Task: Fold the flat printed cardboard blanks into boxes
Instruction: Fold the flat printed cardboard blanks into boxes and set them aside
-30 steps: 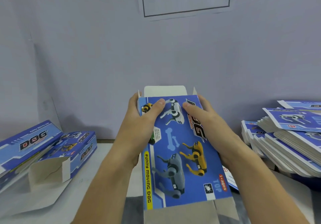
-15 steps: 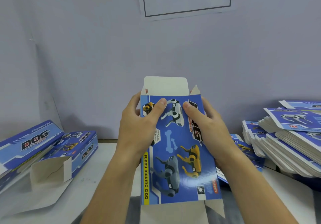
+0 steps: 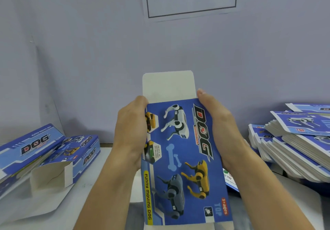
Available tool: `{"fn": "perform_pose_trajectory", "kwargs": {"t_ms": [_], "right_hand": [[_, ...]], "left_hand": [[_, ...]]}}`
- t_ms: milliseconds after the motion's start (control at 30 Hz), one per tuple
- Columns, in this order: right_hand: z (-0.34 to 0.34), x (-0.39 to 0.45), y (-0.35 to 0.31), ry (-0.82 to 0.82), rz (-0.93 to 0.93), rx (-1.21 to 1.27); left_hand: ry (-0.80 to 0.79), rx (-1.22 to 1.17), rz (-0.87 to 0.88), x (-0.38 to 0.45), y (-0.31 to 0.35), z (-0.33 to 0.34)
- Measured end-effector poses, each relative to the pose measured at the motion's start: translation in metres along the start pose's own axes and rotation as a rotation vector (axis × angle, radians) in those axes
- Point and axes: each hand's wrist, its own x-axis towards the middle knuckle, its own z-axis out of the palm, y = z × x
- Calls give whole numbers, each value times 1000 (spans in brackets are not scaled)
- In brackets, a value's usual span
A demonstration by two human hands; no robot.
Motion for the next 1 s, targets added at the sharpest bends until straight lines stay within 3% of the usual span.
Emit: {"fn": "perform_pose_trajectory", "kwargs": {"t_ms": [167, 367, 767, 1000], "right_hand": [[5, -1, -2, -14, -45, 68], [-1, 4, 2, 167, 15, -14], [-1, 5, 8, 102, 18, 27], [1, 5, 7, 92, -37, 56]], "left_hand": [[29, 29, -14, -3, 4, 2], [7, 30, 19, -8, 1, 7], [-37, 68, 43, -4, -1, 4], [-139, -41, 88, -6, 2, 5]]}}
